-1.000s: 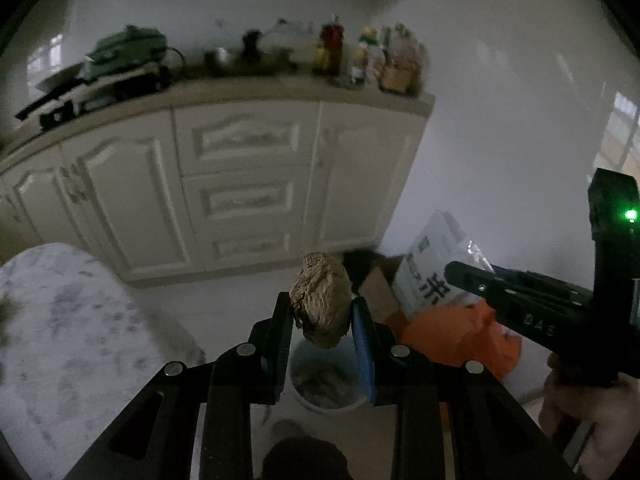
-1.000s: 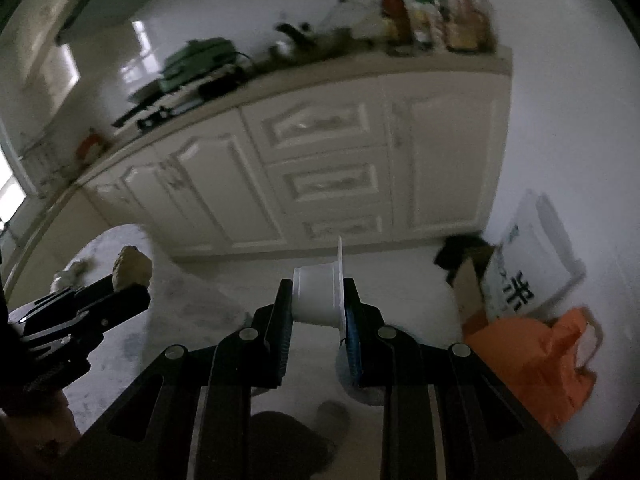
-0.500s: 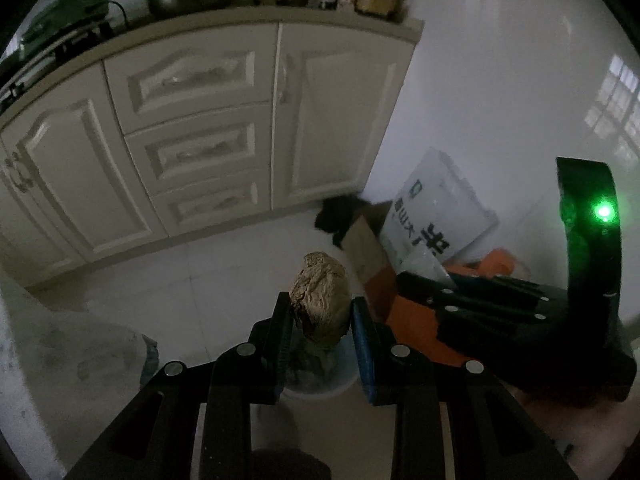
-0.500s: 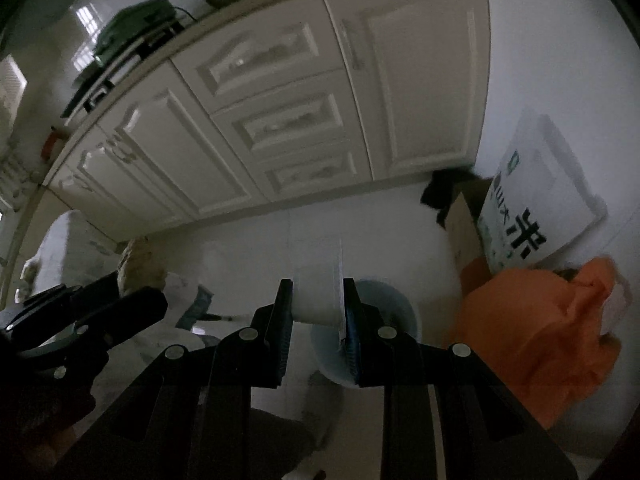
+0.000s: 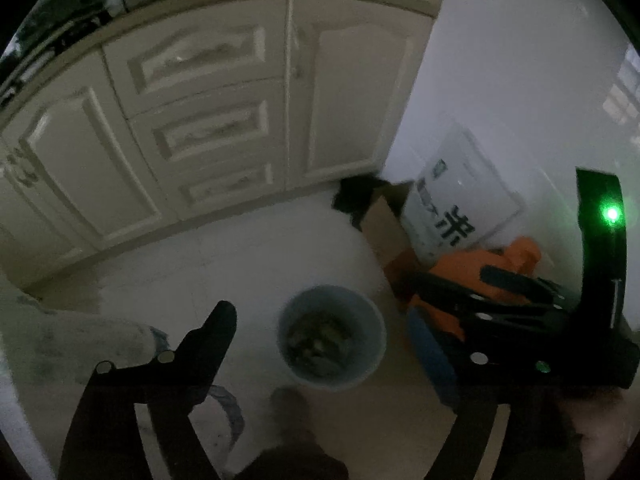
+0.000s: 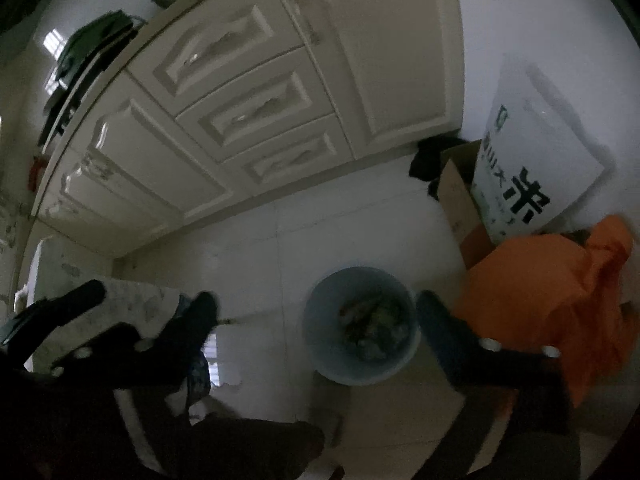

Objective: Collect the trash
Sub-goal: 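Open both grippers over the bin to drop the potato and cup, then return both tools from the bin to the table, then grasp the second potato with the right gripper while the left gripper grasps a white wrapper, then carry the potato and white wrapper with both grippers to the bin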

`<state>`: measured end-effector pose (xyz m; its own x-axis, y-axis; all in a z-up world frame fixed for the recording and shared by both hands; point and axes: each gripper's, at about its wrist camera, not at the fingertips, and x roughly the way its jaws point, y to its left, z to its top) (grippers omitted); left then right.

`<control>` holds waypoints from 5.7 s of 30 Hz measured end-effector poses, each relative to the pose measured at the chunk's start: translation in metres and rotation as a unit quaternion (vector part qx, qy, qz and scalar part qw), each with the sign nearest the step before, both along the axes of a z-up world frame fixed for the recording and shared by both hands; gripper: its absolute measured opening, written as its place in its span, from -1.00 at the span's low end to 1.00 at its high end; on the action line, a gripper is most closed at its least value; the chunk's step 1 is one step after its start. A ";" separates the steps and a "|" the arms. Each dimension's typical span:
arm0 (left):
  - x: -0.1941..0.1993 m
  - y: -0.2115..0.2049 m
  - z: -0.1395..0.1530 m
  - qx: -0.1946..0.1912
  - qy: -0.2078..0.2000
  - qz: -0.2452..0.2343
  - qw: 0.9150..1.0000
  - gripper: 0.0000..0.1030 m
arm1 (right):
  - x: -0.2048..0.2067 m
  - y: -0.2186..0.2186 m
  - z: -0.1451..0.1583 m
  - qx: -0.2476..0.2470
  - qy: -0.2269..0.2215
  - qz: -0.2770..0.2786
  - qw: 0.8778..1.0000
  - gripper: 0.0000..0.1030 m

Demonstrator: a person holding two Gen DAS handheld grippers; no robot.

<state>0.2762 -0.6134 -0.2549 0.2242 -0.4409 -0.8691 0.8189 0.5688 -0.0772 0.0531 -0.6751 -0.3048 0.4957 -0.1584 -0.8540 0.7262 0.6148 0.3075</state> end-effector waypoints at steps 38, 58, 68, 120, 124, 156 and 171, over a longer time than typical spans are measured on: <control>-0.165 0.472 0.211 -0.212 -0.180 0.228 0.933 0.99 | 0.079 0.264 0.206 -0.156 -0.119 0.180 0.964 1.00; -0.245 0.622 0.215 -0.206 -0.209 0.376 0.879 0.99 | 0.146 0.435 0.240 -0.187 -0.158 0.349 0.905 1.00; -0.212 0.640 0.206 -0.177 -0.185 0.425 0.868 0.99 | 0.185 0.475 0.222 -0.186 -0.154 0.402 0.883 1.00; 0.132 0.508 0.062 -0.068 -0.075 0.422 0.901 0.99 | 0.352 0.399 0.059 -0.107 -0.044 0.433 0.894 -0.22; 0.162 0.493 0.043 -0.047 -0.070 0.443 0.892 0.94 | 0.351 0.387 0.059 -0.097 -0.053 0.425 0.898 -0.22; 0.051 0.538 0.097 -0.127 -0.109 0.404 0.899 -0.05 | 0.281 0.388 0.114 -0.104 -0.084 0.408 0.903 -0.22; -0.071 0.487 0.169 -0.180 -0.179 0.325 0.911 -0.05 | 0.180 0.359 0.187 -0.134 -0.144 0.363 0.911 -0.22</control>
<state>0.2051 -0.1263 -0.0862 0.7800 -0.3565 -0.5143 0.3275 0.9329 -0.1499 0.2334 -0.3161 -0.1177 0.7503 0.1164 -0.6508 0.0115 0.9819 0.1890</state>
